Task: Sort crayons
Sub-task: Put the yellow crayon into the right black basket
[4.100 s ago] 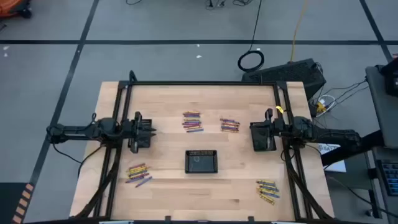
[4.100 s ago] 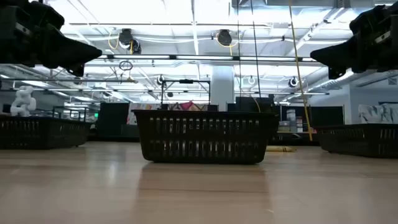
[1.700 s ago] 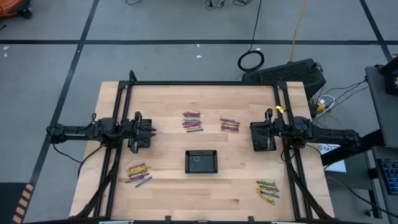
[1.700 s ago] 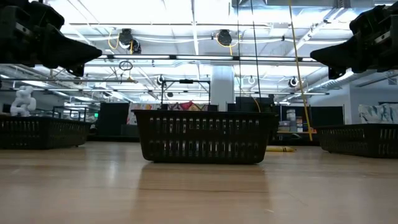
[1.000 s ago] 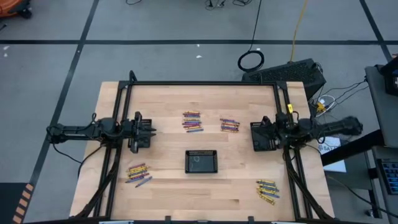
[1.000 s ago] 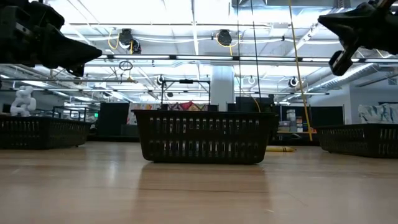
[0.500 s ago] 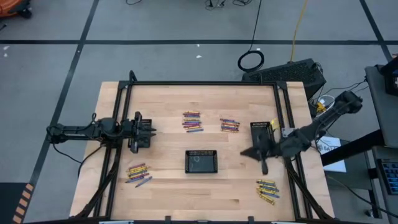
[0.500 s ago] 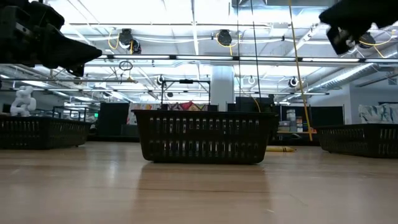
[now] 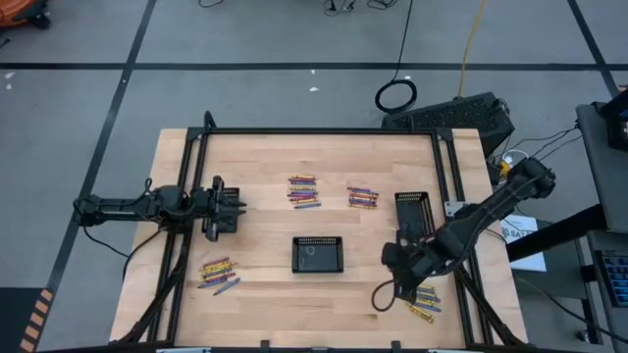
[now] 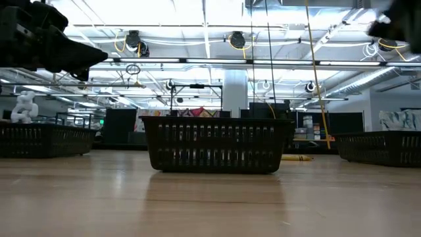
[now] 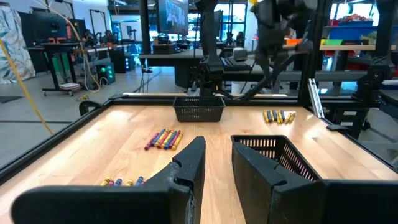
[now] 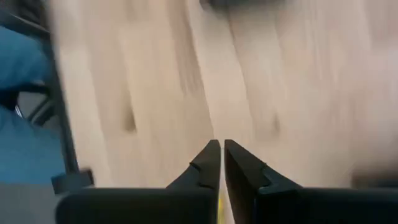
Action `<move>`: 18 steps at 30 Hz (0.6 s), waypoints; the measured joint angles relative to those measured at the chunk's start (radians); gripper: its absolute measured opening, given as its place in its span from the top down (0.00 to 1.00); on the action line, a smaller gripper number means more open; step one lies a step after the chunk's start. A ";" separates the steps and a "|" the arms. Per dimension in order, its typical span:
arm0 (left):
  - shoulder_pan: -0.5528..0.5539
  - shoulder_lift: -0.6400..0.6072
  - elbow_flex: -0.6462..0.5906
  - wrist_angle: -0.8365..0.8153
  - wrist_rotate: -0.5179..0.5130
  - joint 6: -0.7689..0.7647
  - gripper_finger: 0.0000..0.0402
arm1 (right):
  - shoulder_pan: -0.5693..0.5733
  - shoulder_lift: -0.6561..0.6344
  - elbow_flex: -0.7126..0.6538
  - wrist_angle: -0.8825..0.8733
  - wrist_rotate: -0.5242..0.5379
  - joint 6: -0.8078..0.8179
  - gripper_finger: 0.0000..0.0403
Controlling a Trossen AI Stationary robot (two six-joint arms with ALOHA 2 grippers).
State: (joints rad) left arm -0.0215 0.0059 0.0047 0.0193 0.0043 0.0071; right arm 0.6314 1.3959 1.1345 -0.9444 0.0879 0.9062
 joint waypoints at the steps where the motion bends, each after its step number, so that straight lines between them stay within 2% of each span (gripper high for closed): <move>1: 0.000 0.000 0.000 0.000 0.000 0.000 0.79 | 0.005 0.010 -0.008 -0.018 -0.018 0.036 0.93; 4: 0.000 0.000 0.000 0.000 0.000 0.000 0.79 | 0.028 0.019 -0.055 -0.026 -0.064 0.096 0.86; 10: 0.000 0.000 0.000 0.000 0.000 0.000 0.79 | 0.070 -0.017 -0.206 -0.013 -0.084 0.153 0.72; 15: 0.000 0.000 0.000 0.000 0.000 0.000 0.79 | 0.101 -0.054 -0.346 0.105 -0.144 0.166 0.67; 18: 0.000 0.000 0.000 0.000 0.000 0.000 0.79 | 0.118 -0.066 -0.377 0.157 -0.147 0.147 0.67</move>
State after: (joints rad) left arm -0.0212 0.0059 0.0048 0.0193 0.0040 0.0071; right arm 0.7498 1.3304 0.7570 -0.7879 -0.0590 1.0531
